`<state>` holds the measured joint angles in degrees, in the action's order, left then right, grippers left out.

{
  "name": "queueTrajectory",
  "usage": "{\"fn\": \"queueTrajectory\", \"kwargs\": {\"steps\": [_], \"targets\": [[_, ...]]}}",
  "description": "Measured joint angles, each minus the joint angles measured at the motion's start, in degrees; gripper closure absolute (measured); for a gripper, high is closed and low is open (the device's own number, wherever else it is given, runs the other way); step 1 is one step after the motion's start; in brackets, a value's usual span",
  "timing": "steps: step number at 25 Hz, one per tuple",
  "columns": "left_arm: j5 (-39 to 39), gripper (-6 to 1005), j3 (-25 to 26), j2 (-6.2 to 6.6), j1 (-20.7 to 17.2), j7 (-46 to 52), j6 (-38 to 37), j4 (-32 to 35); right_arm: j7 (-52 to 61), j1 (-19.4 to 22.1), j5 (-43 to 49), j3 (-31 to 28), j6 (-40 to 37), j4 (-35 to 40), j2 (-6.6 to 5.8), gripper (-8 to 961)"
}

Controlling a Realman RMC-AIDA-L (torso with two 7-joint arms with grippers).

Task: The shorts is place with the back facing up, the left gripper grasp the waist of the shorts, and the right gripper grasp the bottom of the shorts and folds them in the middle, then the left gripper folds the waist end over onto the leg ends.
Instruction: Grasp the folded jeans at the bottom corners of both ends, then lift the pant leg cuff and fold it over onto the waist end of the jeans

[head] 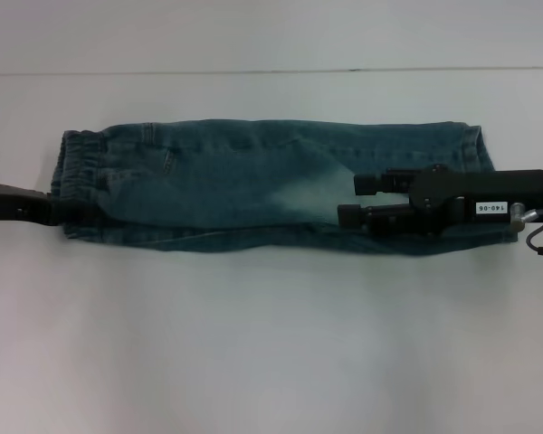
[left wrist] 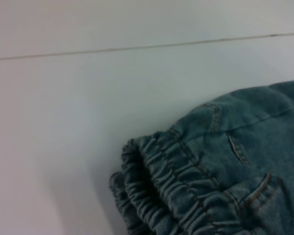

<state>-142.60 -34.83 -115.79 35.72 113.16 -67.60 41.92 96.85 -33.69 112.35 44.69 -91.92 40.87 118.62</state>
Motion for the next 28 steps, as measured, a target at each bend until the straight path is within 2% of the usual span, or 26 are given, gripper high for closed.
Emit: {"fn": "queueTrajectory", "kwargs": {"steps": [1, 7, 17, 24, 28], "targets": [[0.0, 183, -0.1, -0.02, 0.0, -0.2, -0.1, 0.0, 0.0, 0.0, 0.0, 0.0, 0.1, 0.0, 0.03, 122], [0.0, 377, -0.3, -0.3, 0.1, -0.7, -0.4, 0.0, 0.0, 0.0, 0.0, 0.0, 0.5, 0.0, 0.04, 123], [0.0, 841, -0.3, -0.21, 0.3, -0.7, -1.4, 0.0, 0.0, -0.2, 0.1, 0.3, 1.5, 0.0, 0.18, 125], [-0.3, 884, -0.3, 0.12, 1.1, 0.8, -9.0, 5.4, -1.3, -0.4, 0.1, 1.7, 4.2, -0.5, 0.42, 127], [-0.9, 885, -0.6, 0.72, 3.3, 3.5, -16.0, 10.6, -6.6, -2.2, -1.2, 2.4, 10.1, -5.5, 0.89, 173]]}}
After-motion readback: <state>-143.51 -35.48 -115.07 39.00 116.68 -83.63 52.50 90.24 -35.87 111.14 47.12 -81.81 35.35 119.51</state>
